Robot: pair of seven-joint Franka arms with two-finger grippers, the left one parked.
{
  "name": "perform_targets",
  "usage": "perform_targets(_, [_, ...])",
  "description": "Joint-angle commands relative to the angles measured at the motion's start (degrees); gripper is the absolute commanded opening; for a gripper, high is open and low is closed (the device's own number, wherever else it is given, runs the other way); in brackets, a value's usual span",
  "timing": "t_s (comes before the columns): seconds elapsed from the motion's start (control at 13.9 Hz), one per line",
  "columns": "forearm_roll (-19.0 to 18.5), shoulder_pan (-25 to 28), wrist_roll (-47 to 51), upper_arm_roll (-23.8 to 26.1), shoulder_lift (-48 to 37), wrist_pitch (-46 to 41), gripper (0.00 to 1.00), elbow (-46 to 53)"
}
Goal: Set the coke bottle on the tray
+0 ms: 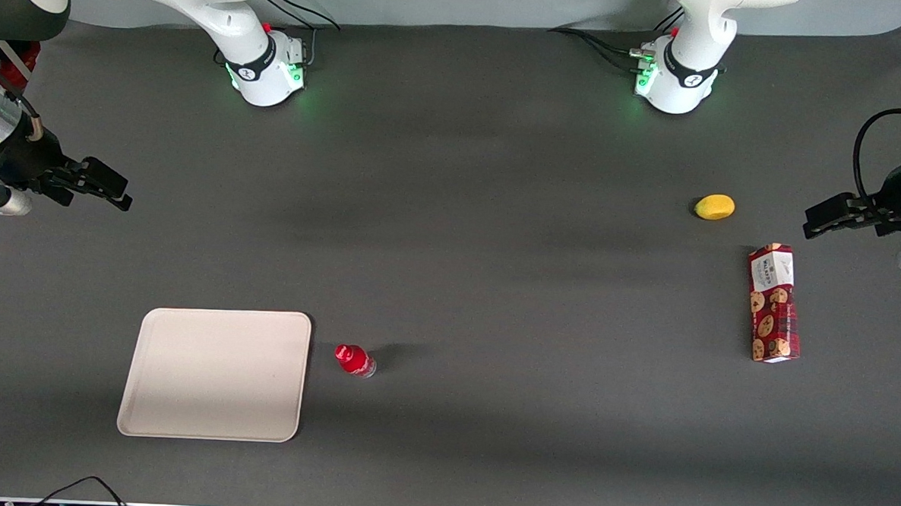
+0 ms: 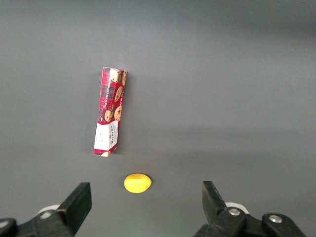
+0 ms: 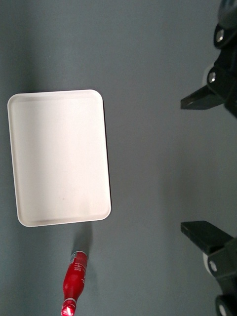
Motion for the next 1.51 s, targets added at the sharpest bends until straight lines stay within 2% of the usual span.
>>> perform_targets(0.0, [0.7, 0.2, -1.9, -0.2, 0.0, -0.6, 1.00, 0.3])
perform_targets(0.43, [1.0, 1.1, -1.3, 1.6, 4.8, -0.6, 1.00, 8.9])
perform_targets(0.72, [1.0, 1.3, 1.5, 4.7, 18.2, -5.6, 1.00, 27.7])
perform_targets(1.01, [0.3, 4.7, 8.8, 5.9, 28.1, -4.6, 1.00, 38.0])
perform_targets(1.15, [0.3, 6.5, 12.2, 5.9, 32.4, -2.0, 1.00, 41.7])
perform_targets(1.44, [0.2, 10.1, 16.4, 5.3, 38.9, 6.5, 1.00, 42.0])
